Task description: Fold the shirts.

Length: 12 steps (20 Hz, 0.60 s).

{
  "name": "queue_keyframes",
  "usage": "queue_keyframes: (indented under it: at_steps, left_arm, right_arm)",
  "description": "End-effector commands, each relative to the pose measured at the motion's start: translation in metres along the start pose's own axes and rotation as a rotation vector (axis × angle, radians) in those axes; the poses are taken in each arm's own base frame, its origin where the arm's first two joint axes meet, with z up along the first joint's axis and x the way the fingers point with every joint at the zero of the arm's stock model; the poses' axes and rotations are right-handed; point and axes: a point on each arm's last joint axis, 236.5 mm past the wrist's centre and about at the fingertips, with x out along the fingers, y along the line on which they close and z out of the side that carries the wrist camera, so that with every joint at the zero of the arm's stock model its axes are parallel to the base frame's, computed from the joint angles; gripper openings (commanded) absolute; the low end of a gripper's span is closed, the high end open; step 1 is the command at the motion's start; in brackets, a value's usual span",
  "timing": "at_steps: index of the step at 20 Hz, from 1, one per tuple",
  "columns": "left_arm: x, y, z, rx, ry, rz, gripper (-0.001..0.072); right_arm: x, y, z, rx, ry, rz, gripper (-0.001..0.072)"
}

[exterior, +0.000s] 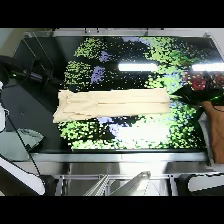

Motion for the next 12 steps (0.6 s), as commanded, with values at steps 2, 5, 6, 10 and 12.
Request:
queue_keyframes:
  at_steps: [2,5,6,10,12]
  left_arm:
    - [0.004,-0.038,0.007,0.079,-0.011,0.020,0.0438]
    - [0.030,-0.052,0.003,0.117,0.029,0.028,0.0024]
    - [0.042,-0.058,0.001,0.128,0.051,0.027,0.0023]
    - [0.117,-0.077,-0.022,0.176,0.195,0.030,0.0022]
    - [0.169,-0.071,-0.037,0.224,0.266,0.129,0.0022]
  right_arm:
    - [0.024,-0.011,-0.028,0.059,0.142,-0.029,0.0640]
    - [0.058,0.013,-0.035,0.069,0.169,0.027,0.0635]
    - [0.068,0.019,-0.040,0.057,0.188,0.030,0.0551]
    - [0.094,0.041,-0.051,0.002,0.244,0.045,0.0017]
    - [0.088,0.050,-0.048,-0.023,0.250,0.056,0.0015]
